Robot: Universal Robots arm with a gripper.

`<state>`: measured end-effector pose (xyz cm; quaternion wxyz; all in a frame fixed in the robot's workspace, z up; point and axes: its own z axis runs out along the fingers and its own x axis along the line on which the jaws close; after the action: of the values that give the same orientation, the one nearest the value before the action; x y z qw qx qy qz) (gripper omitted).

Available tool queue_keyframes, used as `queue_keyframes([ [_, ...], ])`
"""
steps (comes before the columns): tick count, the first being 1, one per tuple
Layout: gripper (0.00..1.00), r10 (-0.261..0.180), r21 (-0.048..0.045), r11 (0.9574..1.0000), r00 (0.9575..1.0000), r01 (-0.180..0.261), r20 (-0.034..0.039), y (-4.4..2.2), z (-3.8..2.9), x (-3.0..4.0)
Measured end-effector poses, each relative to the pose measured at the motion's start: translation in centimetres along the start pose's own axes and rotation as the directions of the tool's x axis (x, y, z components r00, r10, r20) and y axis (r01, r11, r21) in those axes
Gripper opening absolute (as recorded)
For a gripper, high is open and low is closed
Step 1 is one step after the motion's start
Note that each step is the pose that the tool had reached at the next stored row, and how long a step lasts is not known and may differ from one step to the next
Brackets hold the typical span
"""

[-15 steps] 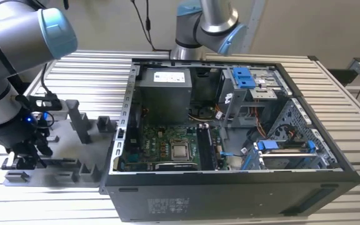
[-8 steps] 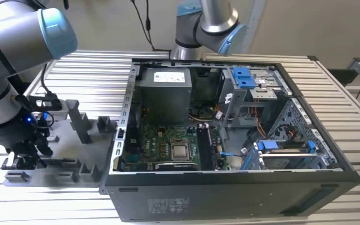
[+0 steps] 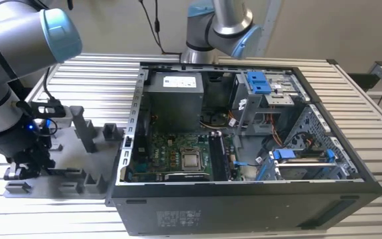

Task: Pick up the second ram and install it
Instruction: 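Pick up the second ram and move it above second insertion slot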

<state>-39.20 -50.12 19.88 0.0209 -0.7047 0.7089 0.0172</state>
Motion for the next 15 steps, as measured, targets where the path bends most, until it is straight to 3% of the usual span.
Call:
queue_keyframes([
  [4, 0.14, 0.000, -0.0001, 1.0000, 1.0000, 0.000, 0.0000, 0.00, 0.00, 0.00],
  [11, 0.14, 0.000, 0.0000, 1.0000, 1.0000, 0.000, 0.0000, 0.00, -0.07, 0.00],
  [15, 0.14, 0.000, -0.0001, 1.0000, 1.0000, 0.000, 0.0000, 0.00, -0.95, -0.05],
])
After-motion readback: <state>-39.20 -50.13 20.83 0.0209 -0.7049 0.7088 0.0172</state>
